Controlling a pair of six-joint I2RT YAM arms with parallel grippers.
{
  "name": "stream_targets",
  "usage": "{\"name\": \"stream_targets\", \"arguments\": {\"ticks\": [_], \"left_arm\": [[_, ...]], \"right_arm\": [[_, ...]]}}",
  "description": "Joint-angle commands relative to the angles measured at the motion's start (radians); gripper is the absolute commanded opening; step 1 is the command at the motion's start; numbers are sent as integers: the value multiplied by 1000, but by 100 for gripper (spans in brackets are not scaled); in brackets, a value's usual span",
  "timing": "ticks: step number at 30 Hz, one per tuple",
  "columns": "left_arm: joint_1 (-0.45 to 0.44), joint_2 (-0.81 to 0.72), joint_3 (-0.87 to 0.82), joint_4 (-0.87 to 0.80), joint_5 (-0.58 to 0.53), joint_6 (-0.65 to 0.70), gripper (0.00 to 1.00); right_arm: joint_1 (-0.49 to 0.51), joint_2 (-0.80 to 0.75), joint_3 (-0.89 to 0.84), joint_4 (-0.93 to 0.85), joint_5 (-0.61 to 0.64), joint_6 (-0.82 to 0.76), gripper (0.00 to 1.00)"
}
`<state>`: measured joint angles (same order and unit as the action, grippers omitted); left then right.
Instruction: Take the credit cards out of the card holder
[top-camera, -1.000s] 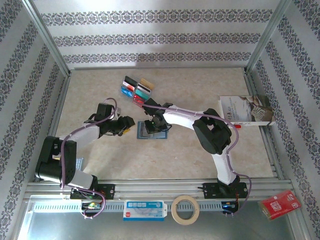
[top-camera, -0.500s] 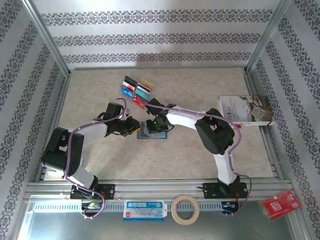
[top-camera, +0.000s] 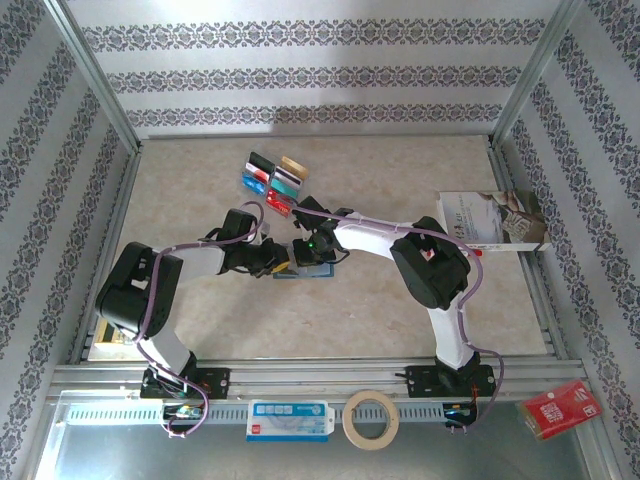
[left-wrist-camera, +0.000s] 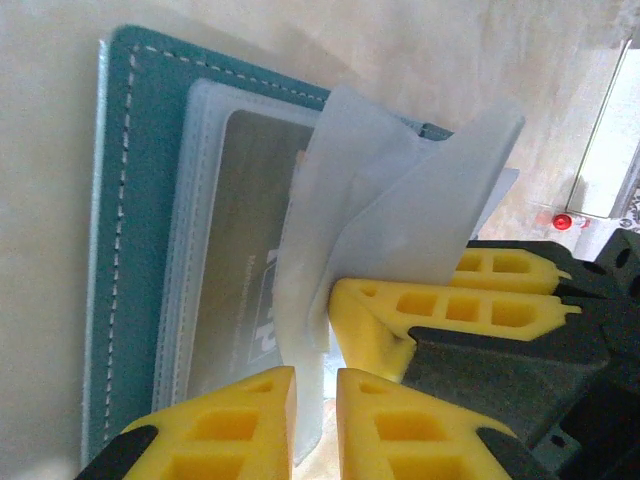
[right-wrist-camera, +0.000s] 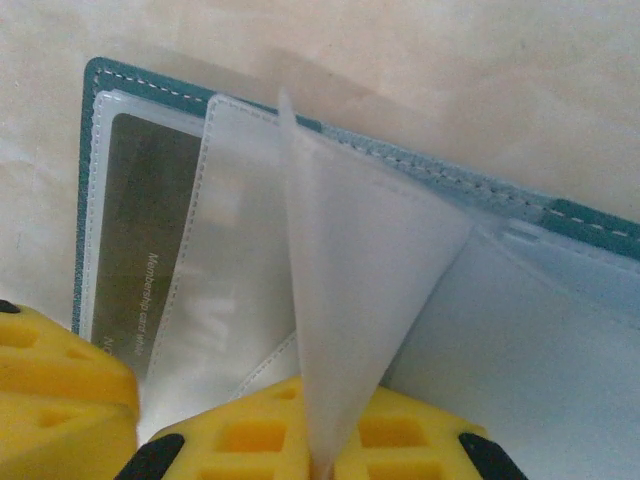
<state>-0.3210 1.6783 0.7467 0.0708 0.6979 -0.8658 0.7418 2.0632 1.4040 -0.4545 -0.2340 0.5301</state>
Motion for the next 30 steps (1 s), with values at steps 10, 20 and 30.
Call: {"name": "stream_targets", "arguments": {"ticks": [10,20,30], "left_arm": [[-18,-30,18,-85,-107,45,19],[-21,-77,-3,-145,-95,50,22],[-41,-1,13,-25,-31,4,21]], "right_arm": [[-4,-22,-29,34,-65,46,12],[-10,-21,-28,32,-75,53,9],[-26,-63,-30,67,-131,78,15]]}}
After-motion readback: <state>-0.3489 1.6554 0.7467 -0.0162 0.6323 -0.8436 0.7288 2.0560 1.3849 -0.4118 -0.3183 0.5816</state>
